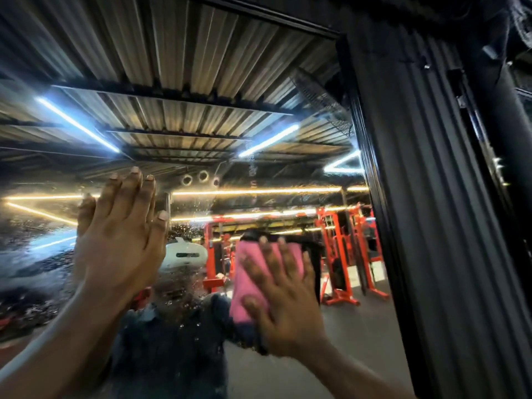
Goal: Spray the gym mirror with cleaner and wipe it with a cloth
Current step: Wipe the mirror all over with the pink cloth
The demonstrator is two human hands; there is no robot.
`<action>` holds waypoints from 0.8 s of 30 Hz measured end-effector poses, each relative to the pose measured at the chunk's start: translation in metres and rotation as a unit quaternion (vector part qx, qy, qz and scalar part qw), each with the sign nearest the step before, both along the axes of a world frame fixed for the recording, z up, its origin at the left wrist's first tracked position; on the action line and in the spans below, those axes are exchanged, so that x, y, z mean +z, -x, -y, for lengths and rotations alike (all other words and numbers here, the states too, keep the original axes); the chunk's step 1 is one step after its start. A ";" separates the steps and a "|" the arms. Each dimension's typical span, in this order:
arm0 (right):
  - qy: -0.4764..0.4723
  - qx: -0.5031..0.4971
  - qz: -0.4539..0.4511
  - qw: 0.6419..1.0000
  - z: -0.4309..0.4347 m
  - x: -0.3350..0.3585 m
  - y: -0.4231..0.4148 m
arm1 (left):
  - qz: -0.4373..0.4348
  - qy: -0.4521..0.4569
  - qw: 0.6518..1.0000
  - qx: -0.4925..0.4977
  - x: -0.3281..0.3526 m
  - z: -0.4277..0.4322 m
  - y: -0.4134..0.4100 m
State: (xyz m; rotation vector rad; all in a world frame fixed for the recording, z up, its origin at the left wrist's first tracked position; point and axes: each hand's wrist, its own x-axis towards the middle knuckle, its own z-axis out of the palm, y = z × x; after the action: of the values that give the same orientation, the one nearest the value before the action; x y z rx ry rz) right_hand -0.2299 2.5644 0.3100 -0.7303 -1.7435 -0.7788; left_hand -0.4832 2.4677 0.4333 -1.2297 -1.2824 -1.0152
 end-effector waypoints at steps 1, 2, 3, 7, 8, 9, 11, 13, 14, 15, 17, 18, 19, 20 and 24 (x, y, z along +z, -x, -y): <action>0.012 -0.017 -0.037 0.999 -0.009 0.015 -0.010 | 0.007 0.013 1.000 0.006 0.000 -0.001 0.001; 0.023 -0.042 -0.091 0.995 -0.018 0.042 -0.015 | 0.000 0.021 1.000 0.011 0.000 0.001 0.001; 0.027 -0.055 -0.150 0.987 -0.023 0.074 -0.016 | -0.003 0.021 1.000 0.012 0.000 0.003 0.001; 0.060 -0.045 -0.252 0.965 -0.019 0.181 0.008 | -0.018 0.013 1.000 0.000 -0.002 0.006 0.003; 0.043 -0.041 -0.221 0.973 -0.010 0.187 0.027 | -0.011 0.014 1.000 -0.001 -0.001 0.006 0.004; 0.014 -0.038 -0.184 0.982 0.000 0.184 0.047 | -0.008 0.011 1.000 -0.005 -0.001 0.006 0.004; -0.017 -0.003 -0.098 0.995 0.025 0.146 0.076 | -0.012 0.002 1.000 -0.017 -0.001 0.010 0.004; -0.022 0.022 -0.031 0.999 0.034 0.081 0.080 | -0.016 -0.003 0.999 -0.033 0.000 0.012 0.007; -0.015 0.022 -0.003 1.000 0.033 0.044 0.073 | -0.020 -0.001 0.999 -0.030 0.002 0.014 0.007; -0.010 0.021 0.020 1.000 0.031 0.009 0.061 | -0.024 0.003 0.999 -0.023 0.002 0.015 0.008; -0.003 0.006 0.025 1.000 0.018 -0.032 0.031 | -0.030 0.017 0.999 -0.012 0.001 0.017 0.011; 0.008 -0.010 0.005 1.000 0.009 -0.033 0.017 | -0.035 0.023 0.999 -0.010 0.001 0.019 0.011; 0.025 -0.029 -0.028 0.999 -0.002 -0.024 0.004 | -0.038 0.027 0.999 -0.009 0.002 0.021 0.012; 0.040 -0.052 -0.077 0.995 -0.012 -0.004 -0.002 | -0.041 0.031 0.999 -0.010 0.003 0.023 0.012; 0.085 -0.060 -0.295 0.950 -0.018 0.123 0.006 | -0.055 0.048 0.997 -0.009 0.005 0.027 0.018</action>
State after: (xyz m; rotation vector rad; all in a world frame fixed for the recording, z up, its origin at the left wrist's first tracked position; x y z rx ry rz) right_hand -0.2364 2.5822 0.4327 -1.0696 -1.2350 -0.4242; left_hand -0.5015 2.4412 0.4381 -1.3527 -1.2481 -0.8944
